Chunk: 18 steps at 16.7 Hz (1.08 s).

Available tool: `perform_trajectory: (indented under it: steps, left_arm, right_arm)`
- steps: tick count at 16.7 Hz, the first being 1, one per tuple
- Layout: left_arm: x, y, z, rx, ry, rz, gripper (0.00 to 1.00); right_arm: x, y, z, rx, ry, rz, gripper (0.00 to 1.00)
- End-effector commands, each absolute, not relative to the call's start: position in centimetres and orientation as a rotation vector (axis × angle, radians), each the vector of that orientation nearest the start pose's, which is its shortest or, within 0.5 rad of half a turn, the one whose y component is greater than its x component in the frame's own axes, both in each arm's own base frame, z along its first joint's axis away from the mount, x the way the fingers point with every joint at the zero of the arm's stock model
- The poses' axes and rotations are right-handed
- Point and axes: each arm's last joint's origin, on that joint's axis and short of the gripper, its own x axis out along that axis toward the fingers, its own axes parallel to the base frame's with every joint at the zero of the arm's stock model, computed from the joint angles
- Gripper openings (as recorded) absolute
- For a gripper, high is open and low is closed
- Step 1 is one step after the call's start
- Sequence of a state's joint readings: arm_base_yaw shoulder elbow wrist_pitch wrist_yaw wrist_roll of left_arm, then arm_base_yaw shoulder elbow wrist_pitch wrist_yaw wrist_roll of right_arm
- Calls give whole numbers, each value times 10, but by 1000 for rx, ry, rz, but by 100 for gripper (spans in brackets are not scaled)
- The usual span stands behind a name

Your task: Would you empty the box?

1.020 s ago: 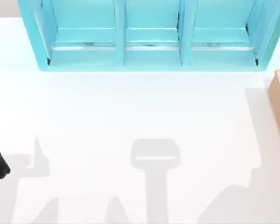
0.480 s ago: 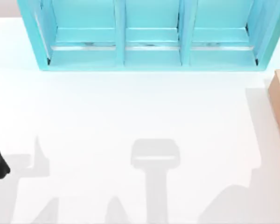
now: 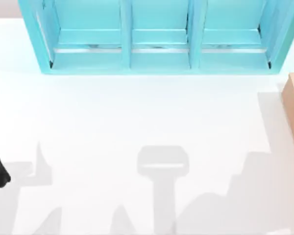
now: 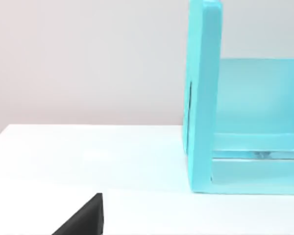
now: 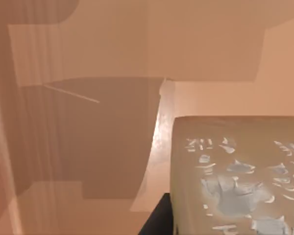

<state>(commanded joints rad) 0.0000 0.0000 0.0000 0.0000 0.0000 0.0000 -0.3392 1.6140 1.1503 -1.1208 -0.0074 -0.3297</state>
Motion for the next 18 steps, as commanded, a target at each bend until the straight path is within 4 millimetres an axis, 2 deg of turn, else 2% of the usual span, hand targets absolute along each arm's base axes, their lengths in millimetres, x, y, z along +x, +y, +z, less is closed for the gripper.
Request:
perform_trajectory:
  steps: [3,5,7,12,15,18]
  left_arm:
    - [106,-1,160,0,0,0,100]
    - [106,-1,160,0,0,0,100]
    - [106,-1,160,0,0,0,100]
    - [106,-1,160,0,0,0,100]
    - [106,-1,160,0,0,0,100]
    - [106,-1,160,0,0,0,100]
  right_arm:
    - [262,-90,248,17,1586,2,0]
    - [259,-89,267,13,1574,-2,0]
    - [257,-88,273,11,1568,-4,0]
    - [263,-85,271,9,1566,-1,0]
    - [293,-69,269,-10,1531,7,0]
    - [336,-30,261,-26,1494,28,0]
